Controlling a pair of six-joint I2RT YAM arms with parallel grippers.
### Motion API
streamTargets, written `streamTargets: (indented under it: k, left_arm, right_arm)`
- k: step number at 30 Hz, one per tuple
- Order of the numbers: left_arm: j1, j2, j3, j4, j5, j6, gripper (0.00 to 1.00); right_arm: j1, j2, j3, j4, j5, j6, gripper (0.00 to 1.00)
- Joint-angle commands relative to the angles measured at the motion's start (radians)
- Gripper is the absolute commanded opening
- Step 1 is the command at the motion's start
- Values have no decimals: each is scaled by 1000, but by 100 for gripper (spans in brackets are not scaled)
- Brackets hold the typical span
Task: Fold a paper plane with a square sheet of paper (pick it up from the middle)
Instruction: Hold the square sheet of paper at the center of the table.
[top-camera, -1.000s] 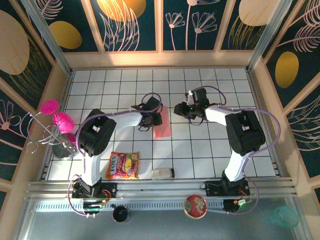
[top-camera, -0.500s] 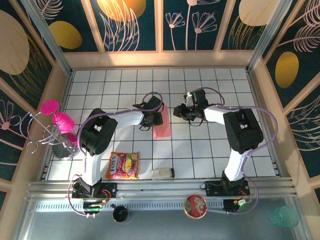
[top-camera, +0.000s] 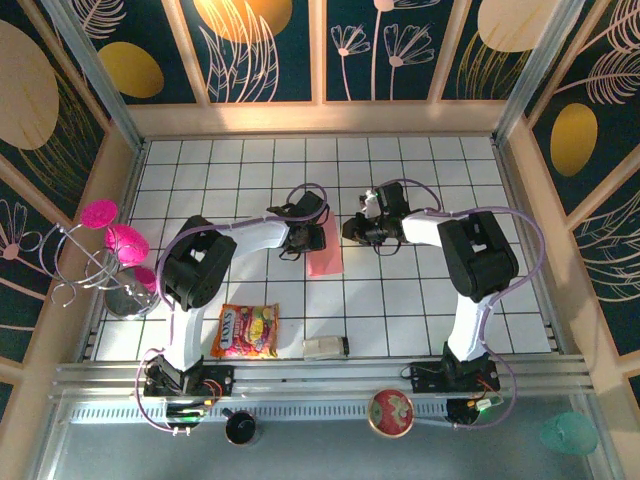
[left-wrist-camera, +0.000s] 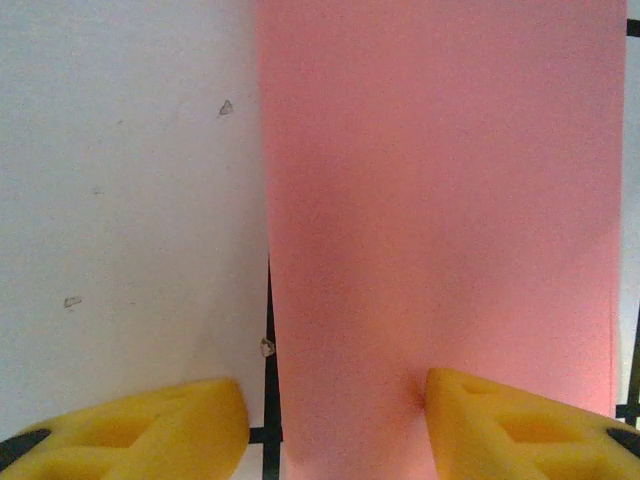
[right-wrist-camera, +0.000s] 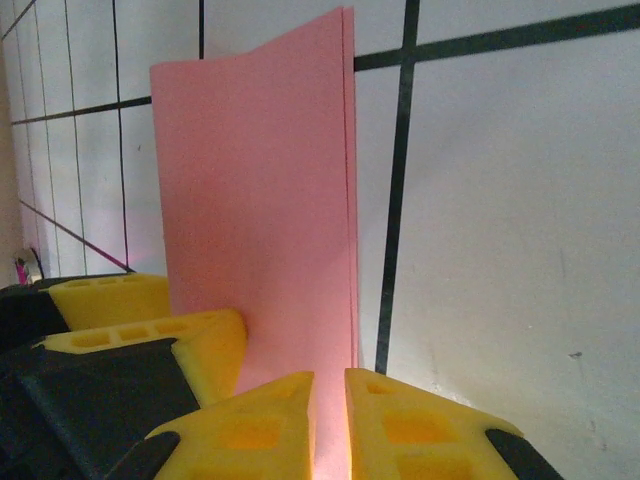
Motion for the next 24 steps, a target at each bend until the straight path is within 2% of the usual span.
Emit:
streamTargets:
  k: [1, 24]
  left_arm:
    - [15, 250, -92, 16, 47, 26, 55]
    - [15, 256, -100, 23, 45, 39, 55]
  right_arm:
    - [14, 21, 32, 34, -51, -2, 14]
    - [54, 119, 118, -38, -74, -16, 6]
